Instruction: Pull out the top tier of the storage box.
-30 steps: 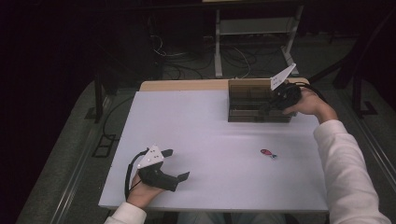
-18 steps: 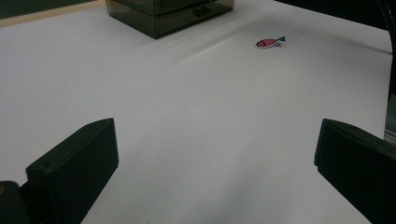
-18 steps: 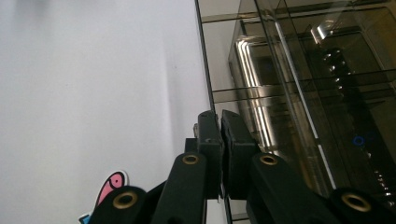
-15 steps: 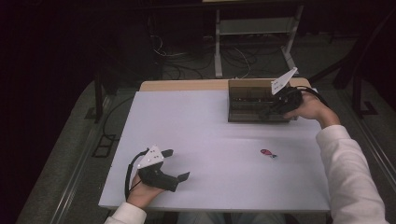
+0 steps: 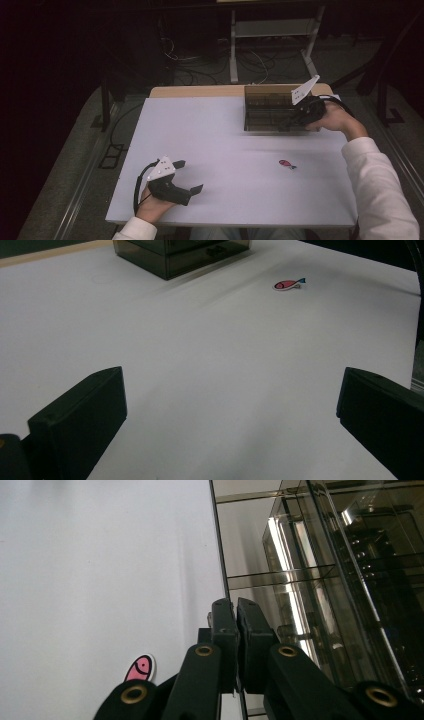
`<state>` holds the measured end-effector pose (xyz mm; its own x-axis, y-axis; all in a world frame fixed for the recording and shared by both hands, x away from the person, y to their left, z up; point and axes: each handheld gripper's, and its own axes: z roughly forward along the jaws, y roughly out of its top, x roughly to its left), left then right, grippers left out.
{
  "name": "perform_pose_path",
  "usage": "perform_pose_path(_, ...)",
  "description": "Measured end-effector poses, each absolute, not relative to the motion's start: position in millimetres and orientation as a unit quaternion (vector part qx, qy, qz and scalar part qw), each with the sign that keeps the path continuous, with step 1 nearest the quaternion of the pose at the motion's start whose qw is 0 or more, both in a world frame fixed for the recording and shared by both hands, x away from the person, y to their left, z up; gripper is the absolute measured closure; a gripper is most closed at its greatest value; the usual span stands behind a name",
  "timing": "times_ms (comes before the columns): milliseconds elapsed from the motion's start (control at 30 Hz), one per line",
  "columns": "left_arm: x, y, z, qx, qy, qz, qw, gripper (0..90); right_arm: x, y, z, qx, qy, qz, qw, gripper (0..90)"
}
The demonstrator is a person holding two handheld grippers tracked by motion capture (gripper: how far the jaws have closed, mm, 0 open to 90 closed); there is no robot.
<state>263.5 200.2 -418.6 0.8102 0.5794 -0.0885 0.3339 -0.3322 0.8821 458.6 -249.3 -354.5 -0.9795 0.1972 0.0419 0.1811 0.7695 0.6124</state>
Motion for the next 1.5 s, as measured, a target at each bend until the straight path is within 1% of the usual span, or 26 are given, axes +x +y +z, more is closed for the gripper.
perform_pose_path(267,263,199,-419,0.807,0.283,0.122,0.504,0.0,454,-248,-354,0.095,0.943,0.318,0.006,87.2)
perform_pose_path(567,263,199,-419,0.807,0.283,0.121,0.504,0.0,449,-248,-355,0.098,0.942,0.321,0.008,87.1)
perform_pose_path(1167,263,199,-419,0.807,0.284,0.12,0.503,0.0,440,-249,-355,0.1,0.943,0.317,-0.019,87.6)
perform_pose_path(1333,263,198,-420,0.808,0.282,0.12,0.503,0.0,439,-254,-353,0.107,0.94,0.323,-0.016,88.5)
perform_pose_path(1500,264,198,-420,0.808,0.282,0.119,0.503,0.0,437,-256,-353,0.117,0.938,0.327,-0.01,87.2)
